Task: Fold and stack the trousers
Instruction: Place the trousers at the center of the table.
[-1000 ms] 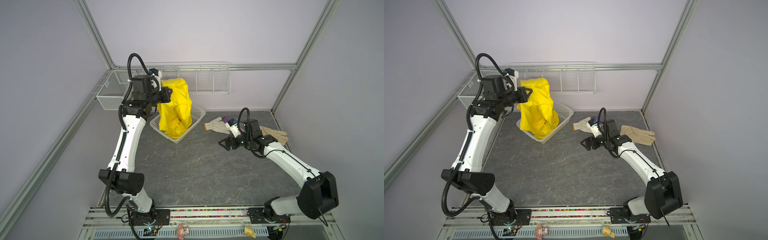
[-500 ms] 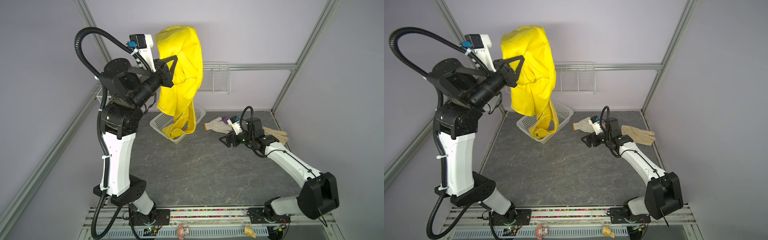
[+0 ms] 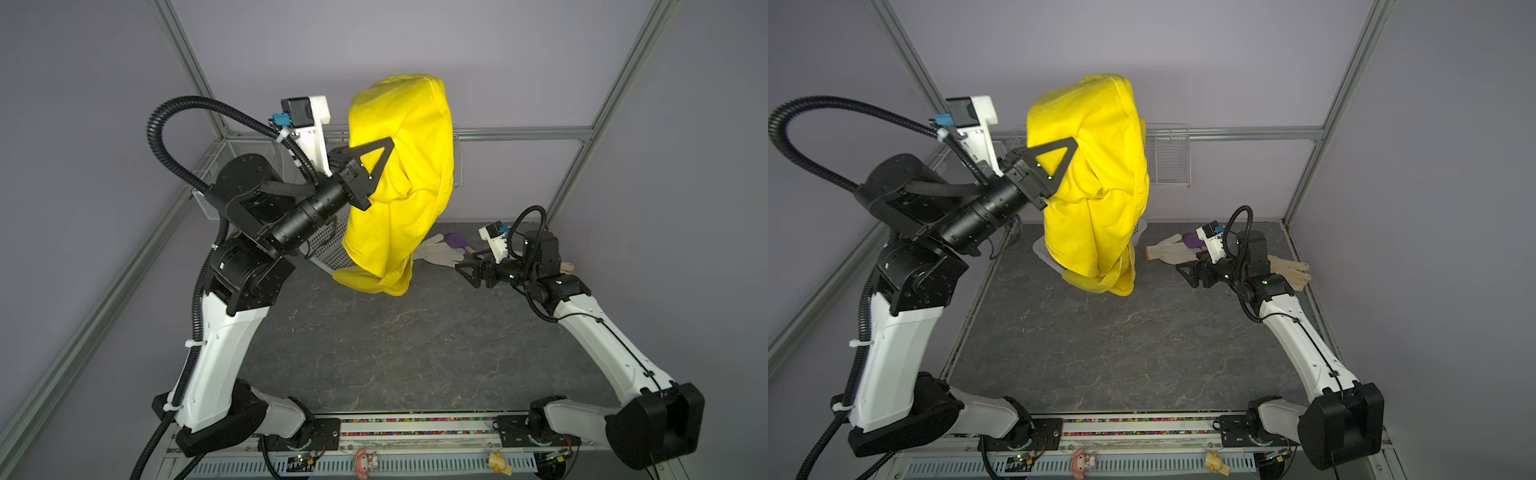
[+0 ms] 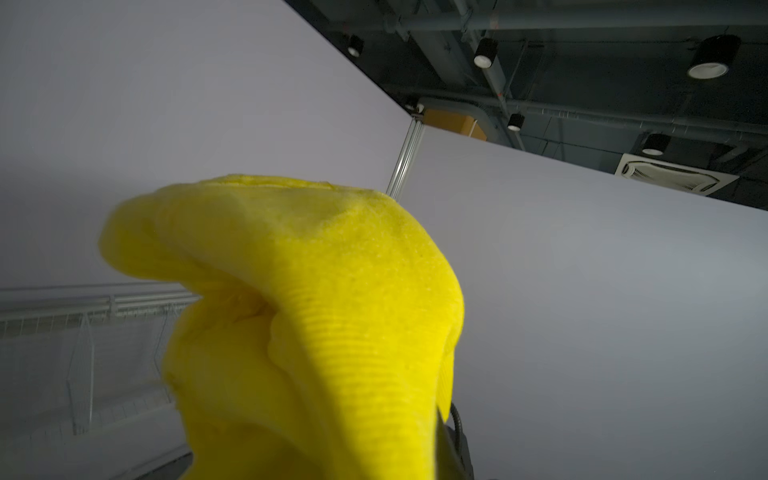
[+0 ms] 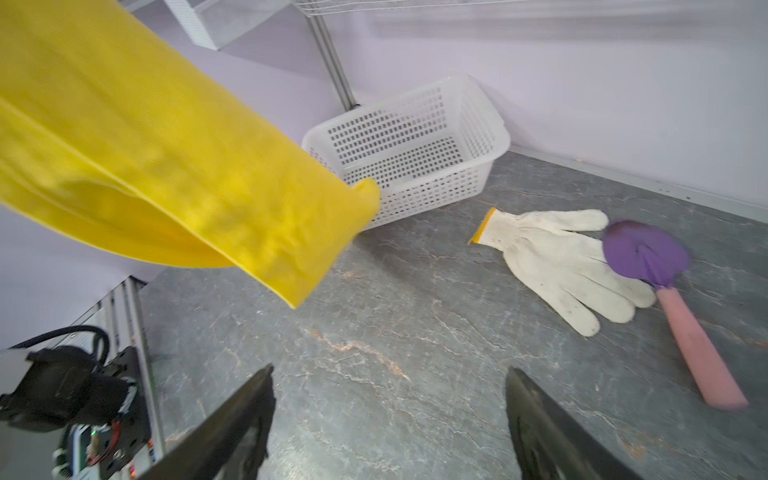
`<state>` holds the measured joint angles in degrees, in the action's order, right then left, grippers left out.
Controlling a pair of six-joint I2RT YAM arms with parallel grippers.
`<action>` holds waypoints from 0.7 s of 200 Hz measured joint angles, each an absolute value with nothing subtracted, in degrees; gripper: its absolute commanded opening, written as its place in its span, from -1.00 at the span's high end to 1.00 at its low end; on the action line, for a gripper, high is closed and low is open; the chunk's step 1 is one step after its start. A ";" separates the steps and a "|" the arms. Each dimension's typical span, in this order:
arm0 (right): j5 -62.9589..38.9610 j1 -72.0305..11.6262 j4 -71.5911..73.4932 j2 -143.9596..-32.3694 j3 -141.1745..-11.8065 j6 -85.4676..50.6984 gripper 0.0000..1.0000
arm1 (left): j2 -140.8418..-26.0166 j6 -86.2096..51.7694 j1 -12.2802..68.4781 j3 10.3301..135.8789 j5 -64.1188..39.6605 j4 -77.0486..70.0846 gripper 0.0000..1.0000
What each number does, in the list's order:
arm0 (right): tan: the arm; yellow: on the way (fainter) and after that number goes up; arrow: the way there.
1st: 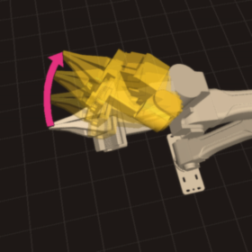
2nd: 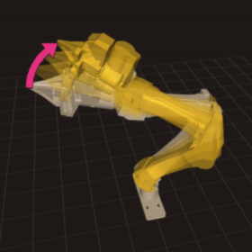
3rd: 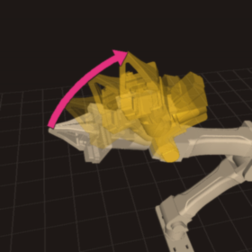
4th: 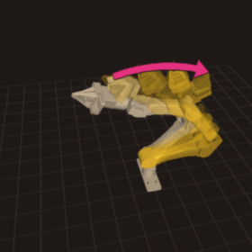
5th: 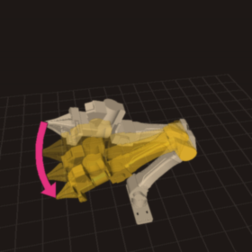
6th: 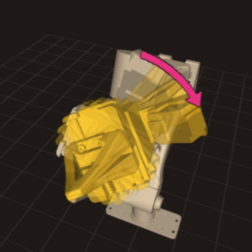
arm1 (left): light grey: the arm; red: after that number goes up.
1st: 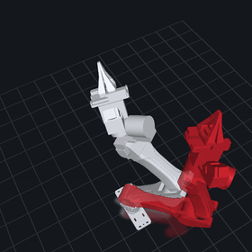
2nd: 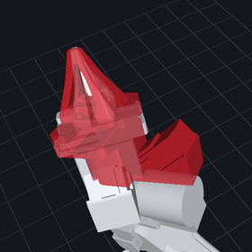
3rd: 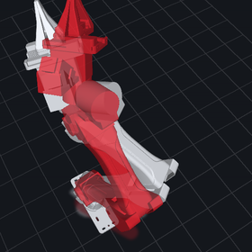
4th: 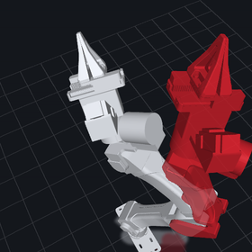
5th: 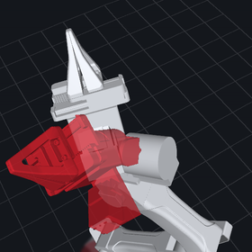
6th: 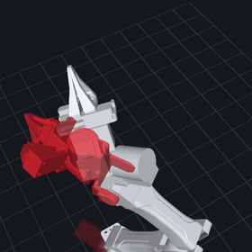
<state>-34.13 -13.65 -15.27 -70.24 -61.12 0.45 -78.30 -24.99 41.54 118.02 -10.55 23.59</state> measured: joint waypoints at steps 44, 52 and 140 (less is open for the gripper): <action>-40.32 -17.65 -16.38 -65.04 -54.28 3.97 -0.76 | -67.64 -33.34 40.51 78.96 -9.45 15.25 1.00; -40.27 -19.81 -16.91 -65.54 -53.39 5.19 -0.76 | -66.28 -34.46 39.59 73.32 -9.69 14.35 1.00; -37.32 -31.18 -6.04 -84.97 -48.95 5.61 -0.91 | -46.44 -38.22 31.55 49.12 2.87 32.73 0.38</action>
